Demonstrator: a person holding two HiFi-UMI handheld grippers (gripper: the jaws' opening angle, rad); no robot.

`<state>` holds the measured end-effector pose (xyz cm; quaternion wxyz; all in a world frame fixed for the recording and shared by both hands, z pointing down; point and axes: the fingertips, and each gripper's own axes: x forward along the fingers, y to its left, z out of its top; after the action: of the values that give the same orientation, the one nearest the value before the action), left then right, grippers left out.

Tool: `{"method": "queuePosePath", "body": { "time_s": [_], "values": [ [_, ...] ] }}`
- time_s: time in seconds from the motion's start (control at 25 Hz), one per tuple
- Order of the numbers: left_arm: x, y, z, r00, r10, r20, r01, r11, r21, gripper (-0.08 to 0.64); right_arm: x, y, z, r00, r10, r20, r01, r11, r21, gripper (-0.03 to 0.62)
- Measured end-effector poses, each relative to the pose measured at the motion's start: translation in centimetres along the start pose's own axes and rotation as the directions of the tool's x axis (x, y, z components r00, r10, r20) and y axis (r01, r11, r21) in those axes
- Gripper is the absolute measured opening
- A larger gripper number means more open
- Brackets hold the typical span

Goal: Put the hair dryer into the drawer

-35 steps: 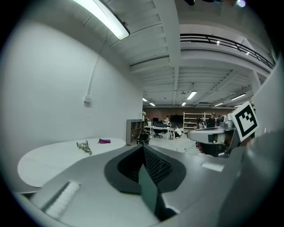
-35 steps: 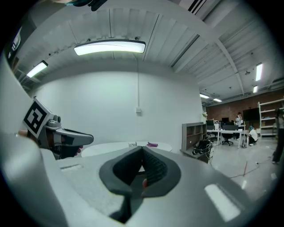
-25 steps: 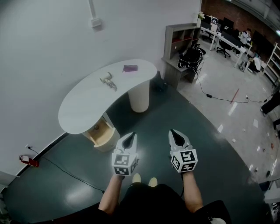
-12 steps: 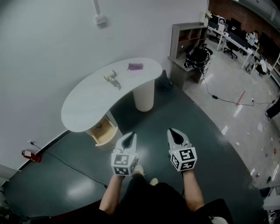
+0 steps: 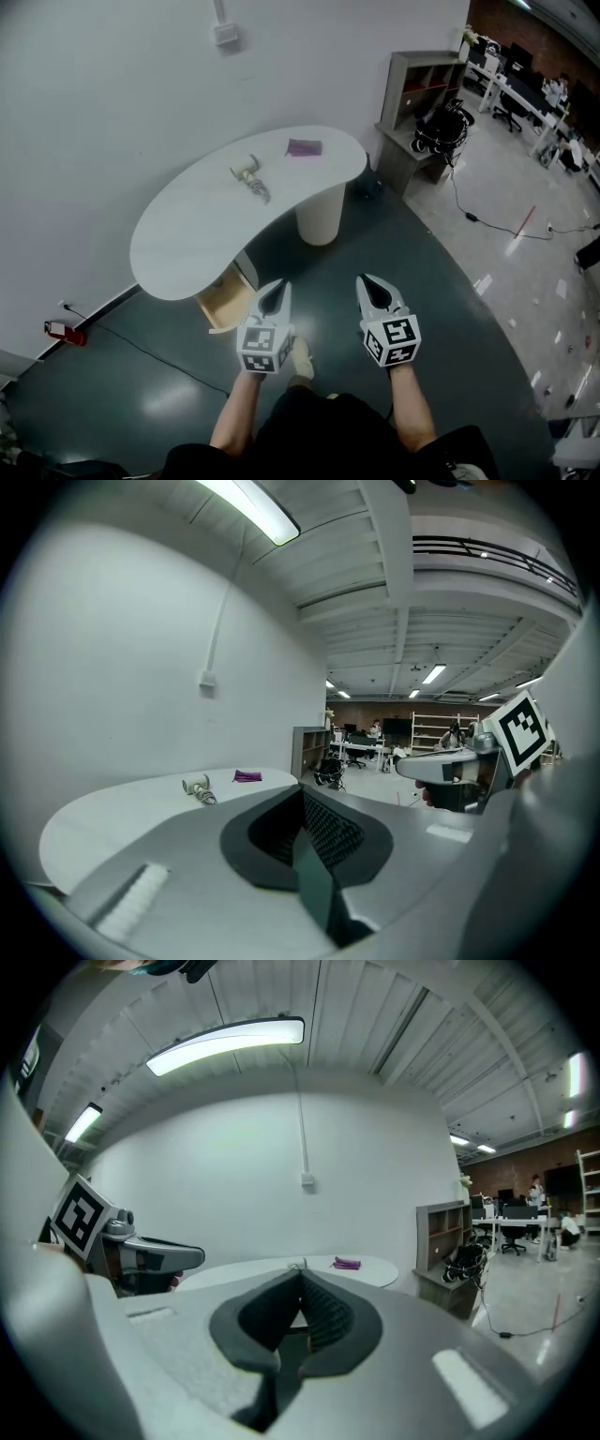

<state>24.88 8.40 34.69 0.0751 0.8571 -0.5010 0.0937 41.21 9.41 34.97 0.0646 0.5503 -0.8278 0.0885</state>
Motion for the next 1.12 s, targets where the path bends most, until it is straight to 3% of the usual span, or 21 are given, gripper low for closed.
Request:
{"method": "queuePosePath", "body": {
  "time_s": [0.64,1.12],
  "values": [
    [9.4,16.9,1.3,0.997,0.081,-0.013,-0.081,0.994,-0.066,0.006,21.2,3.1,4.0,0.995,0.093,-0.047,-0.095,0.995,-0.03,0.002],
    [11.6,23.8,1.0,0.99,0.14,-0.024,-0.142,0.986,-0.089,0.006,29.0,6.1,4.1,0.984,0.166,-0.065,-0.168,0.985,-0.03,0.002]
  ]
}}
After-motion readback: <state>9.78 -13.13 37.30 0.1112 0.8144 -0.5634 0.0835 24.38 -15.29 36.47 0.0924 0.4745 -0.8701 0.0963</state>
